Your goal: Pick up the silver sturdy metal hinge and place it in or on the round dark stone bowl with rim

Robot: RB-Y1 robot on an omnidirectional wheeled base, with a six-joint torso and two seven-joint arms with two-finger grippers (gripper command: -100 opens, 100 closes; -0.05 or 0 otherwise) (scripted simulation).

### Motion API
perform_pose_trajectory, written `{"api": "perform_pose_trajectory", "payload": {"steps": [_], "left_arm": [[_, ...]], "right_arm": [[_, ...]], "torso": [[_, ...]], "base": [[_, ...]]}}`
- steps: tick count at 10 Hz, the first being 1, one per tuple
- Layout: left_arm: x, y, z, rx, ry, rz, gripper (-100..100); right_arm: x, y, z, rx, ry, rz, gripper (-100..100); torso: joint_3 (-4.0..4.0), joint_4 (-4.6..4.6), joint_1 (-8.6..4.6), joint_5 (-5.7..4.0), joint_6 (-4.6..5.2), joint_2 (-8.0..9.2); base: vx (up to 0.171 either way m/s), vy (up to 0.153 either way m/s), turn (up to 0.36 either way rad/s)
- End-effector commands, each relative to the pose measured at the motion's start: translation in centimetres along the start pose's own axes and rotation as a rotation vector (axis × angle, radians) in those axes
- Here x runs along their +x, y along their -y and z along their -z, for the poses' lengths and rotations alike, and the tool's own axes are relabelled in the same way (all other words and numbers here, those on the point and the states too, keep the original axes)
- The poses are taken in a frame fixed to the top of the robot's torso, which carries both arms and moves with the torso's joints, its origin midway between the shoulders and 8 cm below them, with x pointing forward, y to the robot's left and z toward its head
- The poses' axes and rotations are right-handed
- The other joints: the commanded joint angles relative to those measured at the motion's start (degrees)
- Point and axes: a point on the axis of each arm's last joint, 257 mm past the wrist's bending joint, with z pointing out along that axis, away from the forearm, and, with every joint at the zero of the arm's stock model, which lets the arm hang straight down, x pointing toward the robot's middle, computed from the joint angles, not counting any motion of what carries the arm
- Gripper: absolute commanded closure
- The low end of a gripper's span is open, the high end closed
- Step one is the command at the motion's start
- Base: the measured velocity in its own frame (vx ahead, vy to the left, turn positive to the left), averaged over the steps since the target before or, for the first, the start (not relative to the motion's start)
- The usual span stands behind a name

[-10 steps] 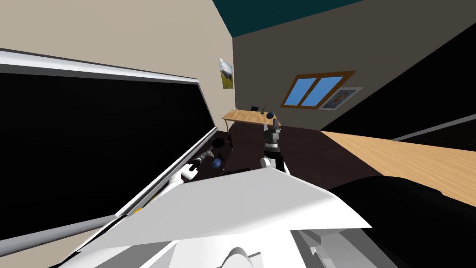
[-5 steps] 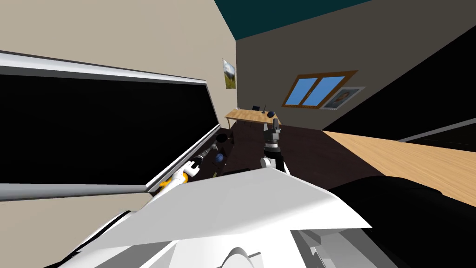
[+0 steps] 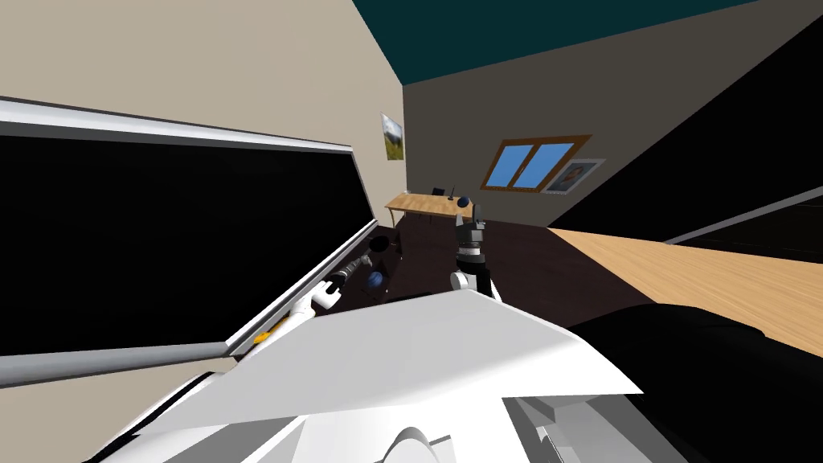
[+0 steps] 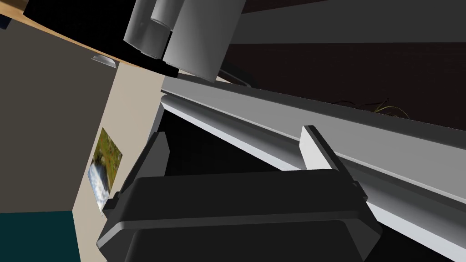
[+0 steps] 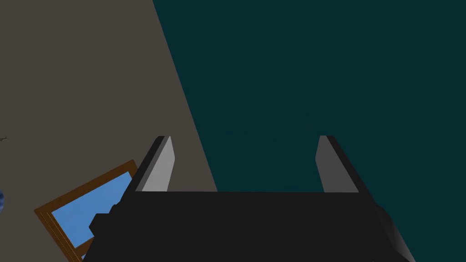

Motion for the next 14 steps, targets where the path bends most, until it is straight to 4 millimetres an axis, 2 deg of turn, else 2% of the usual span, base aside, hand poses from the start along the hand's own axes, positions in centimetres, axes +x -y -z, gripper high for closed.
{"api": "perform_pose_trajectory", "payload": {"steps": [1,3,4,5,6,8,9,13,14], "left_arm": [[0.8,-1.4,0.5,-0.022,-0.013,-0.007,-100],[2.0,-2.6,0.8,-0.040,-0.032,-0.013,-100],[1.6,-2.2,0.8,-0.033,-0.026,-0.011,-100],[1.7,-2.2,0.8,-0.034,-0.026,-0.012,0],[1.9,-1.9,0.4,-0.029,-0.021,-0.012,-100],[2.0,-1.9,0.4,-0.029,-0.020,-0.010,-100],[2.0,-1.8,0.4,-0.028,-0.019,-0.012,100],[1.9,-1.9,0.4,-0.030,-0.019,-0.012,100],[1.9,-1.9,0.4,-0.030,-0.019,-0.012,0]], "right_arm": [[0.0,0.0,0.0,0.000,0.000,0.000,0],[0.0,0.0,0.0,0.000,0.000,0.000,0],[0.0,0.0,0.0,0.000,0.000,0.000,0],[0.0,0.0,0.0,0.000,0.000,0.000,0],[0.0,0.0,0.0,0.000,0.000,0.000,0],[0.0,0.0,0.0,0.000,0.000,0.000,0],[0.0,0.0,0.0,0.000,0.000,0.000,0],[0.0,0.0,0.0,0.000,0.000,0.000,0],[0.0,0.0,0.0,0.000,0.000,0.000,0]], "torso": [[0.00,0.00,0.00,0.00,0.00,0.00],[-0.01,-0.01,0.07,0.01,0.00,-0.02],[0.02,0.00,0.13,0.02,0.00,0.05],[0.18,0.06,0.25,0.04,-0.02,0.35],[0.32,0.11,0.33,0.06,-0.02,0.58],[0.30,0.11,0.48,0.10,-0.02,0.55],[0.35,0.12,0.44,0.09,-0.03,0.63],[0.41,0.14,0.34,0.11,0.02,0.74],[0.41,0.14,0.34,0.11,0.02,0.74]], "base": [[0.194,-0.105,-0.050],[0.182,-0.071,-0.060],[0.069,-0.026,-0.007],[0.014,-0.006,0.002],[0.041,0.015,0.015],[0.039,0.023,0.006],[0.000,0.000,0.000],[0.000,0.000,0.000],[0.000,0.000,0.000]]}}
